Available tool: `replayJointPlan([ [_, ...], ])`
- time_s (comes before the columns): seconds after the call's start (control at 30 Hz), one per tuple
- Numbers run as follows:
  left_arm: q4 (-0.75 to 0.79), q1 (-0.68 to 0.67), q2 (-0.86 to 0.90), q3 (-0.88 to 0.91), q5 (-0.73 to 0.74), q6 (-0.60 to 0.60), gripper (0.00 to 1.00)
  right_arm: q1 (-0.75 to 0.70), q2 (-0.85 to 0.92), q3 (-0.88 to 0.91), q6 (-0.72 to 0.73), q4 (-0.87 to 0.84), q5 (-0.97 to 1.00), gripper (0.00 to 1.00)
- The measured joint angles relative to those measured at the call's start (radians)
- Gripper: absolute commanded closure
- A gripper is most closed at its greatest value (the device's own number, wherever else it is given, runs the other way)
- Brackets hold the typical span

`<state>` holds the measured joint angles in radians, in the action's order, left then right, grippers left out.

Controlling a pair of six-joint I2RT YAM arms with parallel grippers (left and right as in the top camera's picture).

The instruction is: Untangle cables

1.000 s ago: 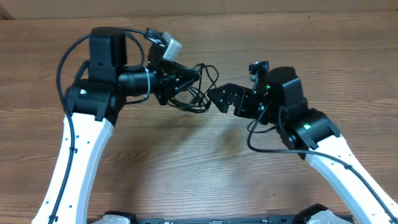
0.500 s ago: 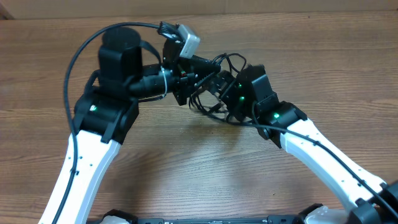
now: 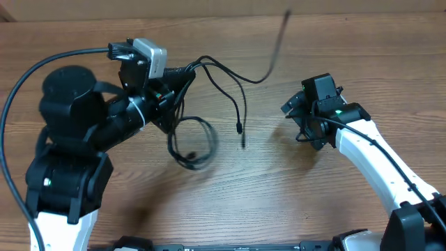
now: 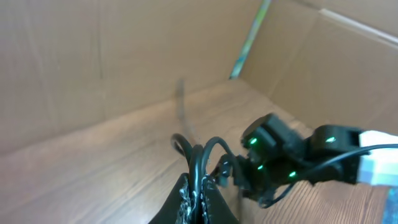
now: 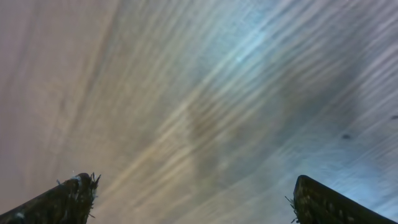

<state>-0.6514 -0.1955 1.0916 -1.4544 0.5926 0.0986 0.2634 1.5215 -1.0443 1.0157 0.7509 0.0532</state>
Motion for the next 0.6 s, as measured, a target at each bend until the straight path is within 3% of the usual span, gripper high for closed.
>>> replayJointPlan([
  [0.3, -0.019, 0.0, 0.095, 0.0, -0.052, 0.011, 0.96, 0.013, 0.0, 0.0, -0.393, 0.035, -0.387, 0.0],
  [0.6, 0.061, 0.0, 0.1, 0.0, -0.152, 0.178, 0.96, 0.126, 0.0, 0.0, -0.467, 0.051, -0.54, 0.0],
])
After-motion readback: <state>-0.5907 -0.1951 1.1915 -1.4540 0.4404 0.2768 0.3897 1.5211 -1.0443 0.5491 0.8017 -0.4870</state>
